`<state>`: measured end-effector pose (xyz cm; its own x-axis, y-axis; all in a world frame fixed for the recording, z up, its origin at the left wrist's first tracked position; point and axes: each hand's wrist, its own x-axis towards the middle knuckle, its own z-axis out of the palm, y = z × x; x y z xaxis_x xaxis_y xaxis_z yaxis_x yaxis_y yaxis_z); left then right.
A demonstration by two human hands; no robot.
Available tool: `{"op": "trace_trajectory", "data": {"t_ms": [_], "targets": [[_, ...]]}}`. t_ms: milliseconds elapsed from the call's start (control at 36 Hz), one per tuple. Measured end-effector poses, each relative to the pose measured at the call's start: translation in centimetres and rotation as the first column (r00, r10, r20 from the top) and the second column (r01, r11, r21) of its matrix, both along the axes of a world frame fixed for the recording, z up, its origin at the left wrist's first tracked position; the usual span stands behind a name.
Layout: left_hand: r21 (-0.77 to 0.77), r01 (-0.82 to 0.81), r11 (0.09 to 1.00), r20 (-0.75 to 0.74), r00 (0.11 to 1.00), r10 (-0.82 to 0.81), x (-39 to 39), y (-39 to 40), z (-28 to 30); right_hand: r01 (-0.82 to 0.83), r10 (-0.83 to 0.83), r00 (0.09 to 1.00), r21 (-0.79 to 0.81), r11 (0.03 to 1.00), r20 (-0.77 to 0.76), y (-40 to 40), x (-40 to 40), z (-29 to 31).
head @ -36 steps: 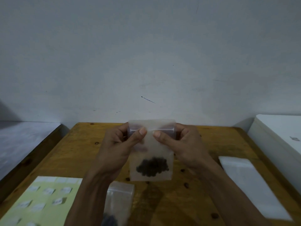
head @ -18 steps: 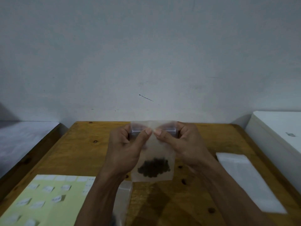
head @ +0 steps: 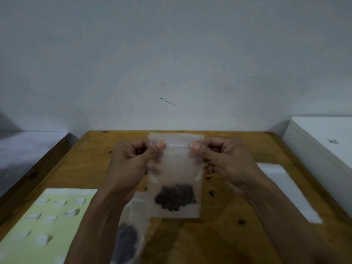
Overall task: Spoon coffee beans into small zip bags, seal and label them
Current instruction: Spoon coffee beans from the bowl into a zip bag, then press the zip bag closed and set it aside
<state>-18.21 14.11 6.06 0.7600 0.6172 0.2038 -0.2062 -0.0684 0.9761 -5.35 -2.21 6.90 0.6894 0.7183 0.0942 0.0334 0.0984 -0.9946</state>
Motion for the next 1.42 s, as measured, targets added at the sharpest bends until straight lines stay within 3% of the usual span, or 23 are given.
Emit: {"op": "trace_trajectory", "data": {"t_ms": [194,333,444,528,667,1139,1417], "targets": [[0.001,0.062,0.998,-0.189,0.980,-0.061,-2.8,-0.3,-1.1,0.052,-0.057,0.996,-0.073,0.996,-0.067,-0.9,-2.8,-2.2],[0.054,0.067,0.996,-0.376,0.926,-0.042,-4.3,-0.7,-3.2,0.061,-0.080,0.995,-0.239,0.969,-0.067,-1.6,-4.5,-4.8],[0.304,0.021,0.953,-0.462,0.877,0.128,-4.5,-0.6,-5.7,0.130,-0.102,0.991,-0.408,0.904,0.090,-1.5,-5.0,-6.8],[0.489,0.017,0.872,-0.507,0.820,0.268,-4.2,-0.3,-7.0,0.233,-0.081,0.949,-0.507,0.830,0.304,-1.0,-5.4,-7.5],[0.555,0.017,0.832,-0.522,0.786,0.332,-3.8,0.2,-8.3,0.369,-0.063,0.866,-0.549,0.750,0.497,0.0,-5.7,-8.5],[0.662,0.032,0.749,-0.553,0.696,0.459,-2.9,-0.1,-9.3,0.424,-0.015,0.828,-0.608,0.671,0.560,1.4,-5.5,-9.3],[0.746,-0.022,0.665,-0.386,0.800,0.460,-1.3,-1.6,-6.8,0.457,-0.089,0.805,-0.518,0.723,0.587,-0.5,-4.2,-7.8]]}}
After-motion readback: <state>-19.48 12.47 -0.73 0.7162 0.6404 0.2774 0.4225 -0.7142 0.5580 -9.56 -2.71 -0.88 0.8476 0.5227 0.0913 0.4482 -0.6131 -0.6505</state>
